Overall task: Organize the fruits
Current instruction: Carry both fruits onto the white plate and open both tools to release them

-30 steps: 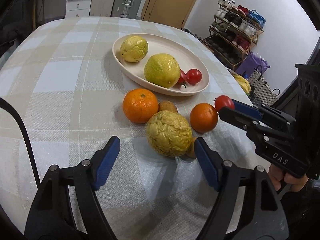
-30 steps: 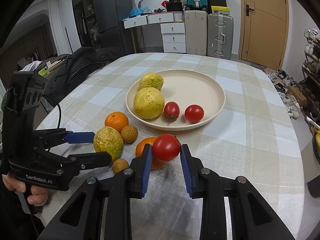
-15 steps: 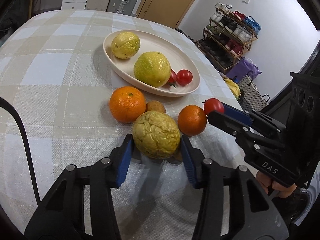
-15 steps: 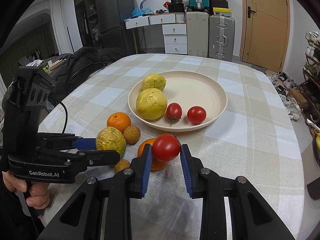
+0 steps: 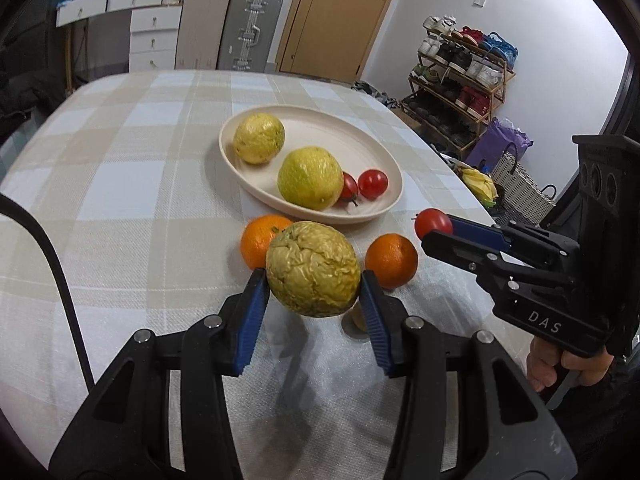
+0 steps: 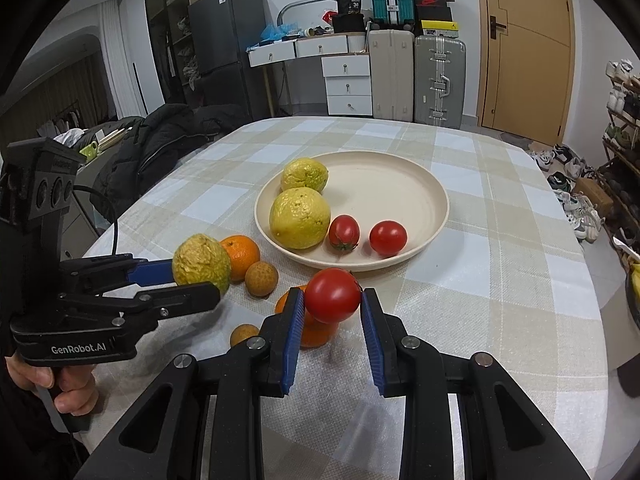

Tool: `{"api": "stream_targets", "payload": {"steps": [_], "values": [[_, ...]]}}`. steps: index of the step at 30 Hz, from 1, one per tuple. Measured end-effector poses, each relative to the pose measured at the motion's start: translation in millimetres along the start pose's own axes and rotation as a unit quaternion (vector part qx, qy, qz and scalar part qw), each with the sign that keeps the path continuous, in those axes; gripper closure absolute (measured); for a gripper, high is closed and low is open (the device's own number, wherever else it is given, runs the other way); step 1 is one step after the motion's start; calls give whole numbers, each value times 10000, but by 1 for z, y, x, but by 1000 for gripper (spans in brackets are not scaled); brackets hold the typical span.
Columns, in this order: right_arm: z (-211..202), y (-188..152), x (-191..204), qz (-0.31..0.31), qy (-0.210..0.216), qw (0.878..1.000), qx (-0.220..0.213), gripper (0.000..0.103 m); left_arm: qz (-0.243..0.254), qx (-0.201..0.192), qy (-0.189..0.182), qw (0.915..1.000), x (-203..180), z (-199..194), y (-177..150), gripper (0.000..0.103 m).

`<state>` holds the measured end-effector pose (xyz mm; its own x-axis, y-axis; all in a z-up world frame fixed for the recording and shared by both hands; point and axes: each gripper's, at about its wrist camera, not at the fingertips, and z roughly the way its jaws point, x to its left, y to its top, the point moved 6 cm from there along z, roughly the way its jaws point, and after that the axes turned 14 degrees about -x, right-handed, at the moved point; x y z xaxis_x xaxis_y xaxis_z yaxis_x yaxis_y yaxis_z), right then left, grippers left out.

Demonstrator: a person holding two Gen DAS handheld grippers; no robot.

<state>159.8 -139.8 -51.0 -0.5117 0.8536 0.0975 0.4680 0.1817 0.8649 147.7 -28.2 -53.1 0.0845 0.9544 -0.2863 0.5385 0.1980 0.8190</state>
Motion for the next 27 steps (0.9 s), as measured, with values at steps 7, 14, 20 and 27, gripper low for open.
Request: {"api": "stream_targets", "payload": {"steps": [7, 14, 20, 27], "values": [[-2, 3, -2, 50, -17, 9999, -93, 73, 201, -252, 169, 9993, 2, -11, 11, 60], [-8, 9, -7, 202, -54, 9994, -287, 73, 270, -409, 330, 9983, 8, -14, 21, 60], [-12, 16, -15, 381, -105, 9982, -447, 73, 154, -490, 406, 9979, 17, -13, 33, 60], [-9, 25, -17, 462, -68, 9976, -512, 73, 170, -573, 464, 9971, 20, -5, 50, 60]]}}
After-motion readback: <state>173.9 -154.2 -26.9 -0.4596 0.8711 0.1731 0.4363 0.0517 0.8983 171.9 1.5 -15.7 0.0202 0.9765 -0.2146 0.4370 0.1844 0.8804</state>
